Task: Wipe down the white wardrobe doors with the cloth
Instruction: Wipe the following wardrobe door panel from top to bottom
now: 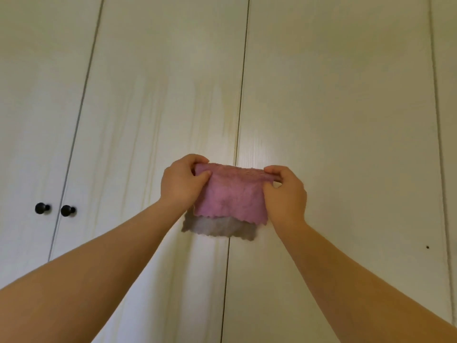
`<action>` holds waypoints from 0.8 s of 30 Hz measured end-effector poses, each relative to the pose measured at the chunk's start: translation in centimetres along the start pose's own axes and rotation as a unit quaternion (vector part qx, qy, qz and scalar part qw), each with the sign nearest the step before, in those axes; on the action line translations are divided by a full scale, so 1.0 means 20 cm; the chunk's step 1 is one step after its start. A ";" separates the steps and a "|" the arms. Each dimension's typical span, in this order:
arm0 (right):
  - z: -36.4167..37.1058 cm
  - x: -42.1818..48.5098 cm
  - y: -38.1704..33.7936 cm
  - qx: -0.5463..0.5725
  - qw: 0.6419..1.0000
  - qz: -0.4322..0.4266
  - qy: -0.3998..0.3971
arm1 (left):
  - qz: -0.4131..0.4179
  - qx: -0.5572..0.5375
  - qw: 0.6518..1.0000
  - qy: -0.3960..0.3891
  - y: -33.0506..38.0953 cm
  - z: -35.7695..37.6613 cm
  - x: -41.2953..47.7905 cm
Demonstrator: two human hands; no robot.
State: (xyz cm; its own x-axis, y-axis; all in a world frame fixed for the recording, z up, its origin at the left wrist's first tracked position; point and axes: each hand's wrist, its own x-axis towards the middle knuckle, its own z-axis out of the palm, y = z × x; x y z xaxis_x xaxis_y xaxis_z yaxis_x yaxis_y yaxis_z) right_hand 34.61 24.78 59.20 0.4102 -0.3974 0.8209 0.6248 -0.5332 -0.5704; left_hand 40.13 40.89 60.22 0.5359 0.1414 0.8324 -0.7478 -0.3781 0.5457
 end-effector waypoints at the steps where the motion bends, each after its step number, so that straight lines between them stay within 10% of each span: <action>1: 0.03 0.03 -0.04 -0.027 0.999 -0.025 0.012 | 0.027 0.026 0.999 0.015 0.00 -0.03 0.05; 8: 0.45 0.31 -0.38 0.037 0.991 -0.068 0.108 | 0.079 -0.097 0.987 0.099 0.04 -0.18 0.56; 13: 0.64 0.45 -0.49 -0.085 0.981 -0.155 0.078 | 0.179 -0.159 0.968 -0.072 0.02 -0.14 0.76; 16: 0.75 0.53 -0.44 -0.235 0.955 -0.174 0.038 | 0.282 -0.001 0.953 -0.113 -0.05 -0.08 0.82; 19: 0.82 0.58 -0.40 -0.349 0.921 -0.175 0.015 | 0.345 0.210 0.915 -0.013 -0.09 -0.09 0.88; 24: 0.81 0.66 -0.42 -0.438 0.875 -0.205 -0.001 | 0.327 0.131 0.931 0.095 -0.09 -0.15 0.96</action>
State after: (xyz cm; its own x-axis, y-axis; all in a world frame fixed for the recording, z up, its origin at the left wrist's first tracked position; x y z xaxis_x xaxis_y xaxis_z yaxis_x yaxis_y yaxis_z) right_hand 45.64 36.13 75.30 0.2725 -0.0379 0.9614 -0.0285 -0.9991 -0.0313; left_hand 50.52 46.95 75.48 -0.0977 -0.0484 0.9940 -0.7551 -0.6471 -0.1057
